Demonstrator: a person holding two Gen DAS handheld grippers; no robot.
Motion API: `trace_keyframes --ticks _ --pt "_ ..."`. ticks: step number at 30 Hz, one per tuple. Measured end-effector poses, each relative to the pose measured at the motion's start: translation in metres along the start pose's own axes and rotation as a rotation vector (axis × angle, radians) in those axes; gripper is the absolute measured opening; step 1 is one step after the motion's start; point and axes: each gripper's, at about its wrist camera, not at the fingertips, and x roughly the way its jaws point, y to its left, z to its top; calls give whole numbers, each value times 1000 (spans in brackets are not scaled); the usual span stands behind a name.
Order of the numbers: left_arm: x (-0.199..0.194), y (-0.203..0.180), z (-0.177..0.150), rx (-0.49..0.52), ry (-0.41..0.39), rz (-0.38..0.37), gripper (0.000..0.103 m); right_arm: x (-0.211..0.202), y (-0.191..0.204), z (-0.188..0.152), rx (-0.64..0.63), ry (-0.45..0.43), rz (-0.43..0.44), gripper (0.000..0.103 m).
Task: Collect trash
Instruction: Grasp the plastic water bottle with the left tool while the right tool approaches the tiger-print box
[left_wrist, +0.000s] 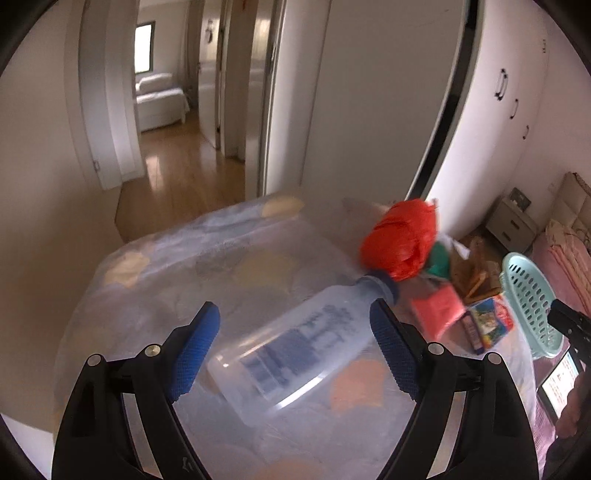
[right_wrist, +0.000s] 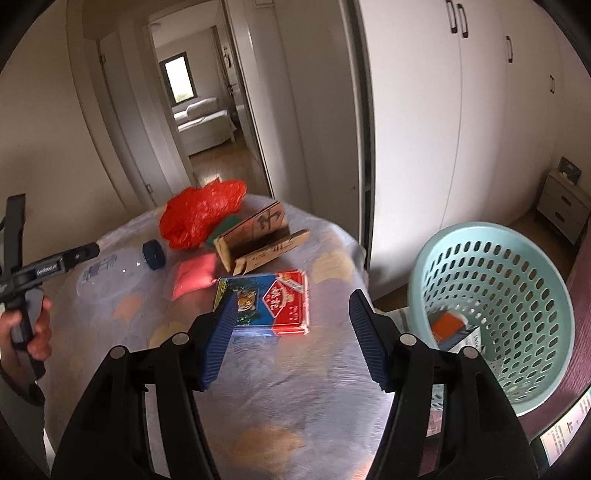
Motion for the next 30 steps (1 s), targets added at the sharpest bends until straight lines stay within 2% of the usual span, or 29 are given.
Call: trace_keyframes --ticks 4,12,18,21,24,27,30 --pt "16 3 -1 21 72 -75 81 17 2 3 -15 25 -14 59" --pt "4 -18 -32 98 140 -149 81 61 0 18 -29 82 -14 59" --pt "8 -30 -47 86 158 -84 81 84 0 20 1 138 32 59" --pt "11 -34 -50 78 165 8 81 86 2 13 -3 161 66 59" --pt "13 -35 -50 80 151 80 73 81 9 1 -18 183 105 59" --pt "13 -34 -51 52 150 68 56 66 21 -14 -47 185 155 59" --pt "9 -29 -53 13 122 65 56 50 37 -30 -102 195 223 59"
